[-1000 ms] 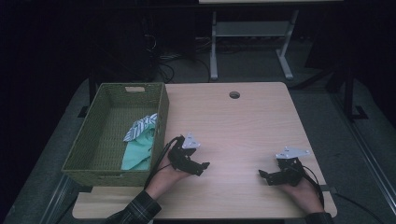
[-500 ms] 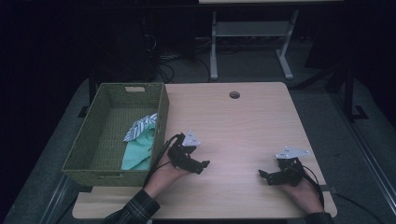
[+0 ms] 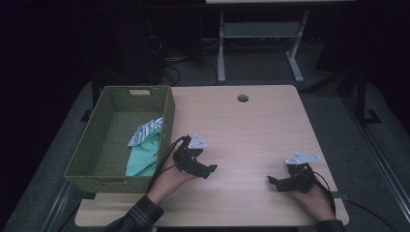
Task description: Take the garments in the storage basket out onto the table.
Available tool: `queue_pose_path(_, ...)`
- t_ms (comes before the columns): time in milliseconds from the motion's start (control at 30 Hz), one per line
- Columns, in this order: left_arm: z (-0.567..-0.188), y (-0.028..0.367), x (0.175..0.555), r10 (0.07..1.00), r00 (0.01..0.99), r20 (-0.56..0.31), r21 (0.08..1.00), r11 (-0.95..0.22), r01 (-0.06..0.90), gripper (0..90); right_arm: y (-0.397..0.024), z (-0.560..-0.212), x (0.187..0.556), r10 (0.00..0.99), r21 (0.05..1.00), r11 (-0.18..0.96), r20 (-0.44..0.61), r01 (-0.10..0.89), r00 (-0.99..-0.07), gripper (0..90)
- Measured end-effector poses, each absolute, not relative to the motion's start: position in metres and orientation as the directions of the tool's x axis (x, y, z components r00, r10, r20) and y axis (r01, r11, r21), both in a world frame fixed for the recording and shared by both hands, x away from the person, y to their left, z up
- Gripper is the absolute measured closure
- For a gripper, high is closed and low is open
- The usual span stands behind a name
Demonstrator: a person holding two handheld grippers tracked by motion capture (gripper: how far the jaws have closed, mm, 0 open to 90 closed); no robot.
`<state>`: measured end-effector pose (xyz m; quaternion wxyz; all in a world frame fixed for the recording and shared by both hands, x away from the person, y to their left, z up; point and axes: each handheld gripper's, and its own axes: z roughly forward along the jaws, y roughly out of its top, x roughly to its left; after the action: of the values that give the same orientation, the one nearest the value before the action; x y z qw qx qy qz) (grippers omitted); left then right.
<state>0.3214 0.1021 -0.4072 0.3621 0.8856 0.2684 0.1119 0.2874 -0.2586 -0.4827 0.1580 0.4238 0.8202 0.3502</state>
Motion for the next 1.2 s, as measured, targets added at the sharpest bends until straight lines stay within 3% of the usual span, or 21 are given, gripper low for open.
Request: queue_pose_path(1200,-0.368,0.11,0.334,0.544,0.839,0.0,0.735,-0.569,0.369,14.2,-0.259,-0.483,0.287,0.805,0.709,0.396,0.037,0.584,-0.592,5.4)
